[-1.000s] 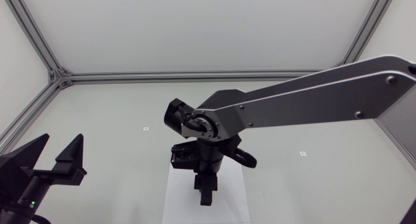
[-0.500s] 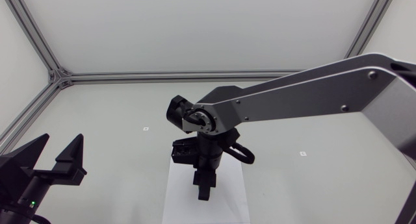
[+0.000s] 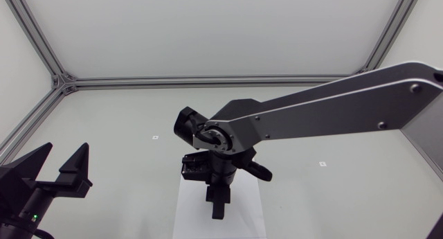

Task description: Pick up the orange 2x2 brick with the right arm and stack it on top of the green 2x2 brick in the center

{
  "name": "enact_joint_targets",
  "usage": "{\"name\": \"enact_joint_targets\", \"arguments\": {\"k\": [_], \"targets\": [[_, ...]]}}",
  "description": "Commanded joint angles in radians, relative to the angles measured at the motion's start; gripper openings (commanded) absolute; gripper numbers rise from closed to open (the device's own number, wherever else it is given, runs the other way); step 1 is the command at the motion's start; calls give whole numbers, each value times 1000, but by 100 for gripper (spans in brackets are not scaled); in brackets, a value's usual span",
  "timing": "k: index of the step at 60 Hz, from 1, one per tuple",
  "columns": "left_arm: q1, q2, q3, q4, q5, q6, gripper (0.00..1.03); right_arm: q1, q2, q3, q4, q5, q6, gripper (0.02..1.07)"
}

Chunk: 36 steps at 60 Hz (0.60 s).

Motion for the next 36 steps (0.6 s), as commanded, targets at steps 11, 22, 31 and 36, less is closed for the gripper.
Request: {"name": "enact_joint_targets", "arguments": {"k": [11,22,31,36], "targets": [[4,-8,-41,-15,4,13,99,-33,106,-51,-38,-48,-80,22],[4,-8,-41,-13,4,13,99,-26,89,-43,-59,-67,-100,22],[4,-8,-41,-15,4,13,99,-15,82,-45,-61,-76,-97,22],[4,-8,-41,-15,4,13,99,-1,71,-43,-62,-76,-82,22]]}}
